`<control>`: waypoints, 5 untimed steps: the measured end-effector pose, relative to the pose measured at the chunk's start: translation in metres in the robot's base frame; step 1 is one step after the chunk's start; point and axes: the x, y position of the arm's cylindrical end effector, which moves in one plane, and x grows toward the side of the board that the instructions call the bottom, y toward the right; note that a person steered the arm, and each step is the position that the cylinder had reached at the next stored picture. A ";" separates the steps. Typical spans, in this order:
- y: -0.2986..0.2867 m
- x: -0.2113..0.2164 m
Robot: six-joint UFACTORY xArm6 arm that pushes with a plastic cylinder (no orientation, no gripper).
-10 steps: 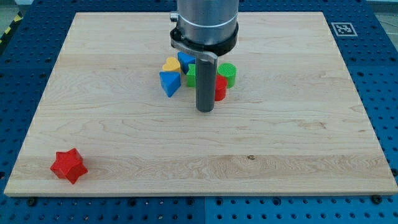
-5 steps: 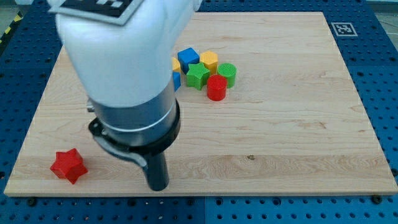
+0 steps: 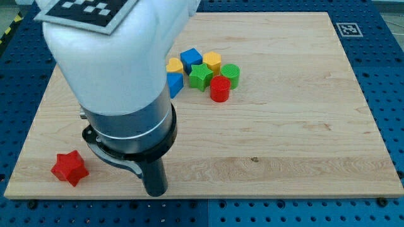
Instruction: Move the arm towards the bottom left
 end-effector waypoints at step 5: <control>-0.077 0.000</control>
